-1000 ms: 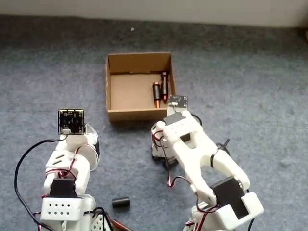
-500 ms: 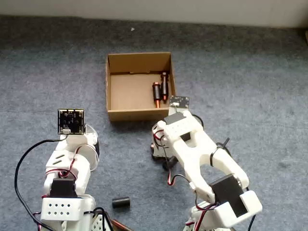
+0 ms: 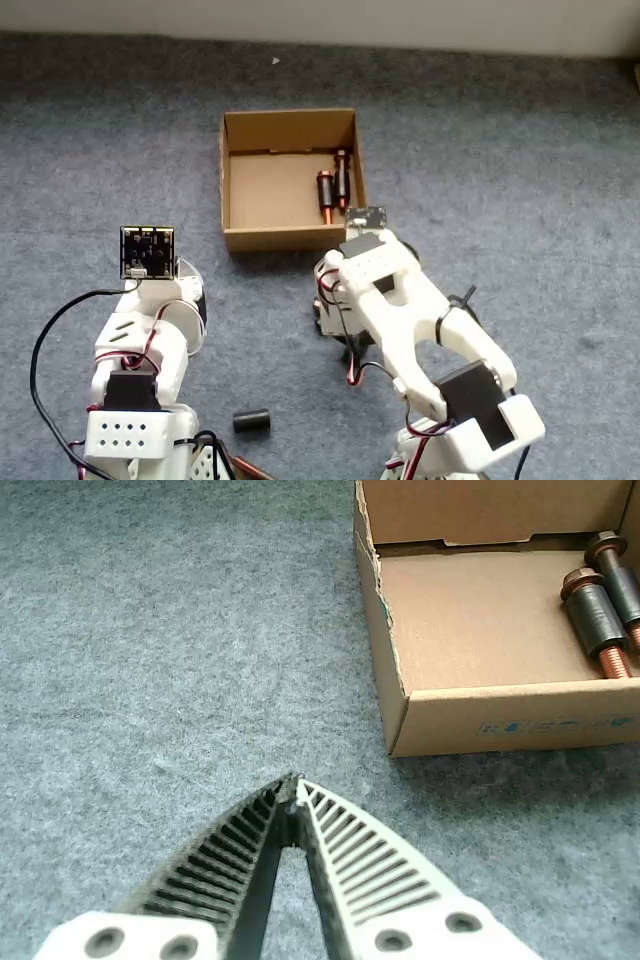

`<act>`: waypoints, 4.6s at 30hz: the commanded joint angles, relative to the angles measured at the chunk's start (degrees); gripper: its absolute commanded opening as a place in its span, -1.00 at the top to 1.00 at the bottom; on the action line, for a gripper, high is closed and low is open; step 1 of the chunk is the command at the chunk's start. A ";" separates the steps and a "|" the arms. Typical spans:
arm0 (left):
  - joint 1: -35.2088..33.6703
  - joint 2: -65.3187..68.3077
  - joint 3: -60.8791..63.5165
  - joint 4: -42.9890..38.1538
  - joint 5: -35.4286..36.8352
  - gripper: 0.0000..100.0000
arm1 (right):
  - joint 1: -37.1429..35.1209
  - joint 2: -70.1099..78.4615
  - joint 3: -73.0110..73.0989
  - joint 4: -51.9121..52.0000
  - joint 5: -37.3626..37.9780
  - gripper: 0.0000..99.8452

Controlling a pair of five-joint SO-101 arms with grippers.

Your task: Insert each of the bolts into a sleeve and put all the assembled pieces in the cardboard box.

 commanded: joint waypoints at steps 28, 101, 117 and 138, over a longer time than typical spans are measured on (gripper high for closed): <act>-2.33 -0.31 -1.63 -1.32 -2.46 0.96 | -0.84 -33.01 8.04 8.13 8.35 0.77; 29.23 6.55 -33.54 42.90 -34.99 0.96 | 37.49 -62.46 25.89 -15.78 4.31 0.99; 46.90 47.78 -34.86 43.96 -44.66 0.62 | 41.01 -62.46 27.21 -16.22 4.31 0.99; 43.47 79.96 -62.37 27.52 -35.52 0.61 | 47.60 -62.46 26.86 -16.22 4.31 0.99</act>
